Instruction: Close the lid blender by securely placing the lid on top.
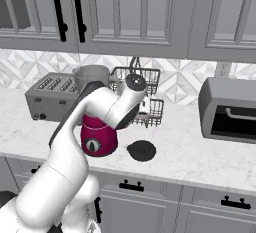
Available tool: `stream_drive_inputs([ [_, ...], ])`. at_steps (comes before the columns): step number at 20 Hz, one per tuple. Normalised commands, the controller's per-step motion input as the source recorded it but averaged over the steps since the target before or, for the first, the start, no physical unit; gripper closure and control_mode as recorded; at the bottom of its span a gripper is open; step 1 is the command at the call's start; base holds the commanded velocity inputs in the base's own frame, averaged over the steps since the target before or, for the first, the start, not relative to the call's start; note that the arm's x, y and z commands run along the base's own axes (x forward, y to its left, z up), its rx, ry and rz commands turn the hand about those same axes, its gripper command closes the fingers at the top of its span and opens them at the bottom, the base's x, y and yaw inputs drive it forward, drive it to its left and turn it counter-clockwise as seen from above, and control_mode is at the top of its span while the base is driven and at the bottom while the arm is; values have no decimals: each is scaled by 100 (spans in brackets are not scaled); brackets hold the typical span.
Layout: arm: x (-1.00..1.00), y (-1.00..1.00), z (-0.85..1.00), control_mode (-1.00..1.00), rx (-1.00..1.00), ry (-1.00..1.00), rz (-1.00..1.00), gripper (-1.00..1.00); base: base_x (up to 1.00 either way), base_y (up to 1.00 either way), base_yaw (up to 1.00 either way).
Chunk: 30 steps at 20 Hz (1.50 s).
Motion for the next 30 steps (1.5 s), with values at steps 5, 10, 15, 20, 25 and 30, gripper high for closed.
stream_drive_inputs([
  [5,16,-9,-54,-100,-3,-17,30,-100,0,0,0],
  [10,0,-29,-47,-100,0,-24,33,-100,0,0,0],
  [15,0,-6,-51,-100,0,-6,34,-100,0,0,0],
  [20,9,-17,-33,-100,0,-14,36,-100,0,0,0],
  [25,19,-16,-28,-100,0,-6,23,-100,0,0,0],
  [30,42,-6,-15,-100,0,0,3,-100,0,0,0],
])
